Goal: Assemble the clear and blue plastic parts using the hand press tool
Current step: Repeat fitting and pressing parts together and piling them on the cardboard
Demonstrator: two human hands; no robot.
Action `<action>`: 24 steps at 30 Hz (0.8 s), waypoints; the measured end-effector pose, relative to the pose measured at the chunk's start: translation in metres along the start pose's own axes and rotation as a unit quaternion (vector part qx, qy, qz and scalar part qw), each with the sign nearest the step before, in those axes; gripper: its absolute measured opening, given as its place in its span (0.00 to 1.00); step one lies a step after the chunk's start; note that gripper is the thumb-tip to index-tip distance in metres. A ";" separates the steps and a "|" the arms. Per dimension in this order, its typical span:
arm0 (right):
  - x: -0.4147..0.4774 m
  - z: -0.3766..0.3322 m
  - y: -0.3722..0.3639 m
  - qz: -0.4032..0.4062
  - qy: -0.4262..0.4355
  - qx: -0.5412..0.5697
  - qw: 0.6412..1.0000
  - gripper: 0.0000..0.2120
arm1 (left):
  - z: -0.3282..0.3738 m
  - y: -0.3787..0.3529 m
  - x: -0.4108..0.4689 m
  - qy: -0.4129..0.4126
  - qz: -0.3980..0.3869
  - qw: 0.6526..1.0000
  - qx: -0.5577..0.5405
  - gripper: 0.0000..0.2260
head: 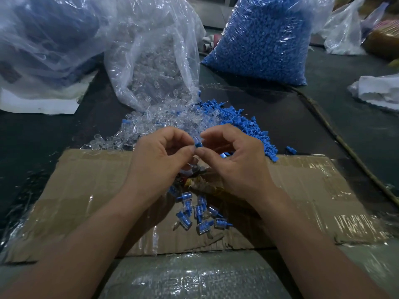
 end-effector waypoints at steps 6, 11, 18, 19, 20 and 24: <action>-0.002 -0.003 -0.001 0.033 0.063 -0.003 0.997 0.11 | -0.006 0.002 0.003 0.039 0.004 0.998 -0.058 0.05; -0.001 -0.005 -0.001 0.032 0.091 -0.026 0.995 0.11 | -0.008 0.001 0.003 0.059 -0.005 0.994 -0.087 0.04; 0.000 -0.001 -0.003 -0.014 0.081 -0.014 0.997 0.14 | -0.008 0.000 0.002 0.089 -0.021 0.988 -0.121 0.03; 0.000 -0.001 -0.004 -0.017 0.078 -0.009 0.997 0.14 | -0.009 -0.001 0.002 0.096 -0.026 0.987 -0.126 0.03; -0.001 0.000 -0.004 -0.019 0.072 -0.003 0.997 0.13 | -0.010 -0.001 0.002 0.106 -0.032 0.985 -0.134 0.04; 0.000 0.002 -0.001 -0.010 0.067 0.011 0.998 0.13 | -0.013 -0.003 0.003 0.140 -0.054 0.970 -0.191 0.09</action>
Point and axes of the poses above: each hand's wrist, its own x-axis towards the middle knuckle, its own y-axis out of the back of the hand, z = x × y, the point moved 6 cm from there along x, towards the middle knuckle, and after that the axes turned 5 degrees about x, right-handed, at the moved point
